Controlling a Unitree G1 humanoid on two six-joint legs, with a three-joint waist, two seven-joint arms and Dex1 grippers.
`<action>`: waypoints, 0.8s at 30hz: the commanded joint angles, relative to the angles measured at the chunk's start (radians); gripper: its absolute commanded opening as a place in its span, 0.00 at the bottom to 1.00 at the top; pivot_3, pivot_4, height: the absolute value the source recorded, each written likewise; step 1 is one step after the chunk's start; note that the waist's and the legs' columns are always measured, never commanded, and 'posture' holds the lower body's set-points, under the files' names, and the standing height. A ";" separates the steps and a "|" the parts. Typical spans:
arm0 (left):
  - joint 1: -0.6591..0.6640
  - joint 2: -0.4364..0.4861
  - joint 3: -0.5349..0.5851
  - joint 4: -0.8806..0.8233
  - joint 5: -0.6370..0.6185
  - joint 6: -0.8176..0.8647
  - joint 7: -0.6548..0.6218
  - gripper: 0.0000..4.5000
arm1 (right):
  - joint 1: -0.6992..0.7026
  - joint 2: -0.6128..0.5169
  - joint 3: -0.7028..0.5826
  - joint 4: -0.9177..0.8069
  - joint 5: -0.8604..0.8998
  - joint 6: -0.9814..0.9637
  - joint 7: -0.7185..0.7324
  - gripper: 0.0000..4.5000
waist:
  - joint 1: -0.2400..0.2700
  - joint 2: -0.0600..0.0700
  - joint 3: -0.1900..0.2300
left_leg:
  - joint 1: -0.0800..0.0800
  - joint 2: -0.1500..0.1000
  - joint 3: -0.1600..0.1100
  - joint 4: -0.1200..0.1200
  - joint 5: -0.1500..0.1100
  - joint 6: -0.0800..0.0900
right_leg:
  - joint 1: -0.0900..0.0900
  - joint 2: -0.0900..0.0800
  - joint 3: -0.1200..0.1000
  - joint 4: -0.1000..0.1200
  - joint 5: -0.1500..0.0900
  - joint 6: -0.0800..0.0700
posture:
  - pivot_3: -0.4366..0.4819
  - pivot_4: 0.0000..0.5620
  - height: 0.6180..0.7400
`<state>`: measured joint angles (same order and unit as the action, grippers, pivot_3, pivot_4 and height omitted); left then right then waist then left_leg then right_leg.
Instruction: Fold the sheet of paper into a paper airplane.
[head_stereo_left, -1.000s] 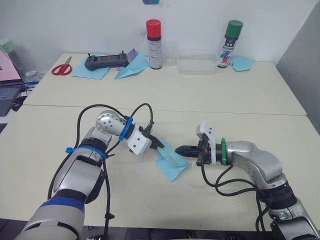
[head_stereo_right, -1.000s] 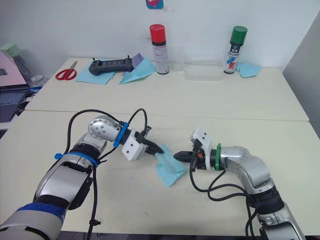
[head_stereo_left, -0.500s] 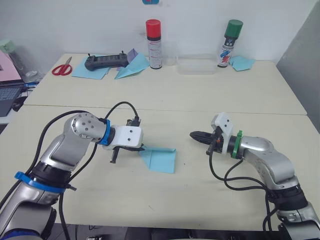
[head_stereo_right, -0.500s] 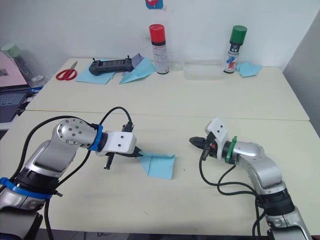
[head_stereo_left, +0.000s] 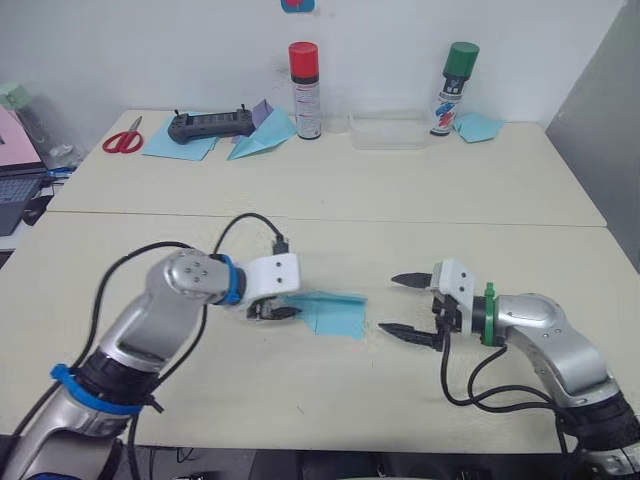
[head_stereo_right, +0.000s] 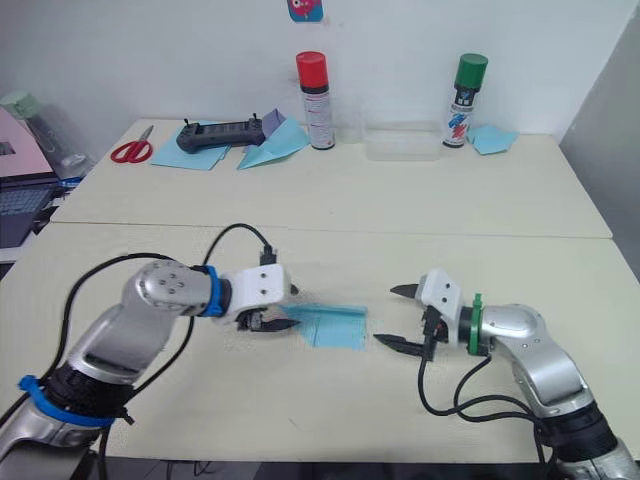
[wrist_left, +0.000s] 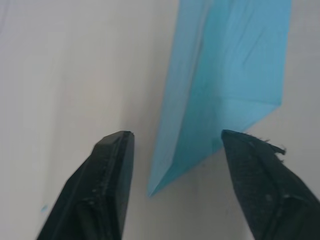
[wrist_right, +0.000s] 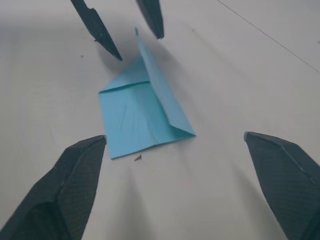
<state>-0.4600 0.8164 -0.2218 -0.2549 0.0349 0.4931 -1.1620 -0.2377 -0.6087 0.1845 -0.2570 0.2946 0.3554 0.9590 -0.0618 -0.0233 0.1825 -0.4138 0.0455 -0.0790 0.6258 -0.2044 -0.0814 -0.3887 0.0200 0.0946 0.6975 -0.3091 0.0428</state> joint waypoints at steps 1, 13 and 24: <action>0.004 0.000 0.152 0.020 -0.150 -0.054 -0.033 0.94 | -0.048 0.037 0.026 0.014 -0.009 -0.041 0.009 1.00 | 0.002 0.000 0.000 | 0.000 0.000 0.000 0.000 0.000 0.000 | 0.000 0.000 0.000 0.000 0.000 0.000 | 0.48 0.27 1.00; 0.122 0.079 0.336 0.025 -0.357 0.095 -0.002 1.00 | -0.165 0.195 0.147 0.232 -0.090 -0.200 0.044 0.55 | 0.015 0.000 0.002 | -0.001 0.000 0.000 0.001 0.000 0.000 | 0.000 -0.001 -0.001 0.000 0.000 0.000 | 0.48 0.27 1.00; 0.068 -0.039 0.246 0.013 -0.367 0.127 0.131 1.00 | -0.106 0.083 0.113 0.213 -0.114 -0.327 0.106 0.00 | 0.019 0.000 0.002 | -0.001 -0.001 0.001 0.002 0.000 0.000 | 0.000 -0.001 0.000 0.000 0.001 0.001 | 0.48 0.27 1.00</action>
<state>-0.3794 0.7813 0.0346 -0.2295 -0.3230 0.6149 -1.0476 -0.3515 -0.5083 0.3244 0.0003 0.1778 0.0608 1.0432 -0.0427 -0.0230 0.1844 -0.4147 0.0448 -0.0783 0.6277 -0.2044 -0.0814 -0.3884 0.0185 0.0947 0.6973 -0.3084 0.0436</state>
